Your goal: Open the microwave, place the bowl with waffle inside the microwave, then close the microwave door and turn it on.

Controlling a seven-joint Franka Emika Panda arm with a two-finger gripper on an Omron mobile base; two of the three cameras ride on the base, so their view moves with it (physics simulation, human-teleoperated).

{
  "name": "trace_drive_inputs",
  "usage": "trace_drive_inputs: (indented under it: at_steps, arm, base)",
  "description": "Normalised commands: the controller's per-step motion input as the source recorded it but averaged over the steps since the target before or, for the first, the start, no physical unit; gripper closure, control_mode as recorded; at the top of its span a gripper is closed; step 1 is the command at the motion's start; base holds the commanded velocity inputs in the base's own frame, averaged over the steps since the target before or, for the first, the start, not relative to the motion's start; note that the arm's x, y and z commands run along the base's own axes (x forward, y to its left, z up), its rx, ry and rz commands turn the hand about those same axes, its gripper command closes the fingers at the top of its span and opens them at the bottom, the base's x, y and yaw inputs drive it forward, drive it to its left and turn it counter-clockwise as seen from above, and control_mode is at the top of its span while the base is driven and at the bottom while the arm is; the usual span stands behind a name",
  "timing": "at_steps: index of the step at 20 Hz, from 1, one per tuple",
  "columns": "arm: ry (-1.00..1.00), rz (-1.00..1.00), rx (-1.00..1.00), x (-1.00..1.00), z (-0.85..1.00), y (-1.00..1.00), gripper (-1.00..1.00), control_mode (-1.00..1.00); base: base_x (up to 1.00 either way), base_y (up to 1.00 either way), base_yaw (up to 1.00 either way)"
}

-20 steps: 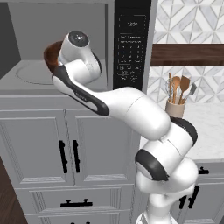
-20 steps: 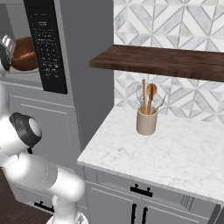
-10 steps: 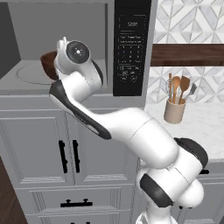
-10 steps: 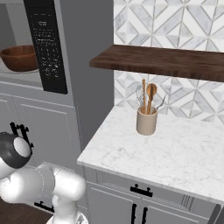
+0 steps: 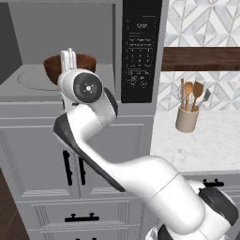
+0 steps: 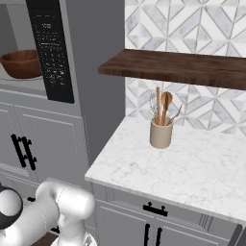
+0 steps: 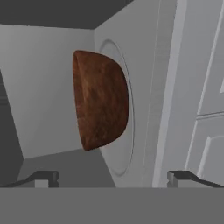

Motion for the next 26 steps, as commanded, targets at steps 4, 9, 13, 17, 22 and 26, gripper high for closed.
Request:
trace_drive_inputs:
  at_steps: [4,9,13,17,22,26]
  arm:
    - [-0.06,-0.20,-0.01,-0.91,-0.12,-0.61,-1.00,-1.00]
    - [0.00,-0.42,0.00,-0.60,-0.09,-0.83,-1.00,-1.00]
    - [0.00,-0.45,0.00,-0.38,-0.10,-0.84,-1.00,-1.00]
    - [0.00,-0.39,0.00,-0.19,-0.12,-0.66,-1.00,-1.00]
    - [0.00,-0.13,-0.21,-0.34,-0.45,0.19,-1.00,-1.00]
    - [-0.02,-0.02,-0.37,-0.41,-0.32,0.77,-1.00,-1.00]
  base:
    - [0.00,0.00,0.00]
    - [0.00,0.00,0.00]
    - [0.00,0.00,0.00]
    - [0.00,0.00,0.00]
    - [0.00,0.00,0.00]
    - [0.00,0.00,0.00]
